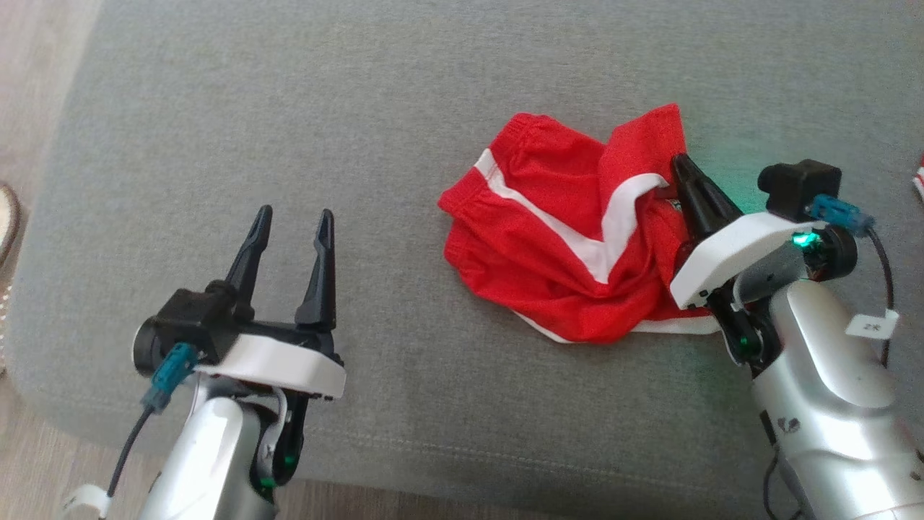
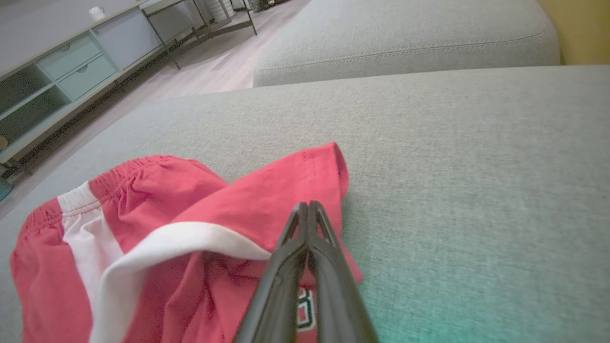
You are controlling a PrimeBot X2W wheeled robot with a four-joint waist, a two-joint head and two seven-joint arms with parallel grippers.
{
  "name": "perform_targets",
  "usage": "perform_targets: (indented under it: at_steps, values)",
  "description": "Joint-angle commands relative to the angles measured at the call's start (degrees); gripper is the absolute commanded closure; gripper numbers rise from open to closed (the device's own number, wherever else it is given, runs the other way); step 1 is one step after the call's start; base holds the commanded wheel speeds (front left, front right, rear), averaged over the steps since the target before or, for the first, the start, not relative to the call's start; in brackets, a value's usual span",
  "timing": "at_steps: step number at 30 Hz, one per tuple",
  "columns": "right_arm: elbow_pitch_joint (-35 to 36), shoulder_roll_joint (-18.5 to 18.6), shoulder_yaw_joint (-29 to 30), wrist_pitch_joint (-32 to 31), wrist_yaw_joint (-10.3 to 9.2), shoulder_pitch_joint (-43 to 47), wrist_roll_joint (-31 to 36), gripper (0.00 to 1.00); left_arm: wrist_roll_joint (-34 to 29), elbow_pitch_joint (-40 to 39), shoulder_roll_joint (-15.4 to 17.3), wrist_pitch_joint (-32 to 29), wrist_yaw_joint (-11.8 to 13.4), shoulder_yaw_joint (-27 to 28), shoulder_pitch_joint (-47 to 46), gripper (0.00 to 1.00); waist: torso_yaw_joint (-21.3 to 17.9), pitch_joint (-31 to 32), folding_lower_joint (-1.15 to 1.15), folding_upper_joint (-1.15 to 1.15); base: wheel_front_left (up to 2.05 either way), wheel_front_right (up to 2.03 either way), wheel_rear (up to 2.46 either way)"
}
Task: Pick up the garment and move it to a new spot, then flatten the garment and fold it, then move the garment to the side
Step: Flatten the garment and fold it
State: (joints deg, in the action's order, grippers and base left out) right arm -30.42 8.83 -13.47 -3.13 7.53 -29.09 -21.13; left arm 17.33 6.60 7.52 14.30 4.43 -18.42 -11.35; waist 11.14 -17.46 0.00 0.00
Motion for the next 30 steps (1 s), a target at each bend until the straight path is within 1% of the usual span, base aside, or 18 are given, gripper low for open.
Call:
perform_targets:
  at_steps: [1,6,9,14,15,16,17,19,20,22,30]
  values:
    - [1.64,0.26,-1.27,1.21,-0.04,-1.06,-0.78,1.00,-0.37,-1.73,0.58,0.68,-0.27,2.30,-1.93,0.00,-0.71,0.24,0.00,0.00,0.00,0.00,0.00]
    - [3.27,0.89,-1.70,4.12,-0.04,0.75,-3.08,1.00,-0.97,-2.04,0.81,0.69,-0.59,2.94,-1.51,0.00,-2.62,0.90,0.00,0.00,0.00,0.00,0.00]
    - [5.10,1.44,-0.82,5.39,-0.04,2.60,-3.26,1.00,-1.23,-2.01,1.04,0.69,-0.78,3.28,-1.18,0.00,-3.68,1.58,0.00,0.00,0.00,0.00,0.00]
    - [10.39,2.18,0.62,6.89,-0.04,5.88,-0.45,1.00,-1.55,-1.93,1.43,0.69,-0.68,3.70,-0.36,0.00,-5.27,2.84,0.00,0.00,0.00,0.00,0.00]
    - [11.66,2.25,1.14,7.05,-0.04,6.63,0.75,0.94,-1.57,-1.85,1.57,0.69,-0.64,3.79,-0.20,0.00,-5.55,3.20,0.00,0.00,0.00,0.00,0.00]
    - [13.13,2.07,1.79,7.26,-0.04,7.47,1.96,0.16,-1.56,-1.79,1.73,0.69,-0.59,3.91,-0.01,0.00,-5.85,3.61,0.00,0.00,0.00,0.00,0.00]
    - [14.76,1.79,2.49,7.51,-0.04,8.38,3.21,0.00,-1.56,-1.73,1.91,0.69,-0.51,4.04,0.19,0.00,-6.12,3.99,0.00,0.00,0.00,0.00,0.00]
    - [18.20,1.15,3.70,7.77,-0.04,10.45,5.38,0.00,-1.48,-1.66,2.26,0.69,-0.33,4.32,0.63,0.00,-6.69,4.76,0.00,0.00,0.00,0.00,0.00]
    - [18.20,1.15,3.70,7.77,-0.04,10.45,5.38,0.00,-1.48,-1.66,2.26,0.69,-0.33,4.32,0.63,0.00,-6.69,4.76,0.00,0.00,0.00,0.00,0.00]
    - [21.56,0.40,4.64,7.66,-0.04,12.74,7.19,0.00,-1.36,-1.65,2.65,0.65,-0.11,4.64,1.17,0.00,-7.36,5.59,0.00,0.00,0.00,0.00,0.00]
    - [32.31,-2.17,8.20,4.24,-0.04,22.18,11.57,0.00,-1.09,-2.23,3.97,-0.12,0.67,5.13,3.47,0.00,-9.38,8.40,0.00,0.00,0.00,0.00,0.00]
